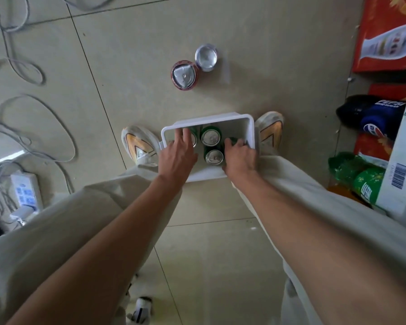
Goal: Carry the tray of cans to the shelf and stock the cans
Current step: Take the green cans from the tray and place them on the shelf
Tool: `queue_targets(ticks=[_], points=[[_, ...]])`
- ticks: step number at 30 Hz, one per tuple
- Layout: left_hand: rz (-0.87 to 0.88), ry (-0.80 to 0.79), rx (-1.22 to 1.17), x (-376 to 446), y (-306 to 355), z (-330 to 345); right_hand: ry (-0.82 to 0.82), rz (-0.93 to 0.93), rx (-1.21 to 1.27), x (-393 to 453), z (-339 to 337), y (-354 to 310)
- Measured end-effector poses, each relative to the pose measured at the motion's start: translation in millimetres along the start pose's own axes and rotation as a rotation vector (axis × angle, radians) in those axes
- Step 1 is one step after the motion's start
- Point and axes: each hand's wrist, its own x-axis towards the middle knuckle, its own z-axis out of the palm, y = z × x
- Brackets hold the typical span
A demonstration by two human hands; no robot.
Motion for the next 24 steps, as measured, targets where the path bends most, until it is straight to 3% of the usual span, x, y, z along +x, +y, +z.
queue_targets(ticks=[5,9,13,17,24], points=[[-0.038,0.064,0.045,8.0,3.0,5.6,0.013,-0.011,-0.001,2.6,1.7,2.3],[0.030,0.081,0.103,4.7,-3.0,8.6,0.050,-0.003,0.023,-3.5,-0.6,2.5],[0.064,0.051,0.064,-8.6,3.6,-26.9,0.100,0.066,0.140,-51.6,-27.0,7.4],[0.080,0.044,-0.014,-74.9,17.0,-125.7,0.141,0.133,0.336,-150.8,-101.1,25.5],[0.304,0.067,-0.087,-263.6,70.7,-367.6,0.351,0.294,0.663,-389.6,-295.9,88.6]])
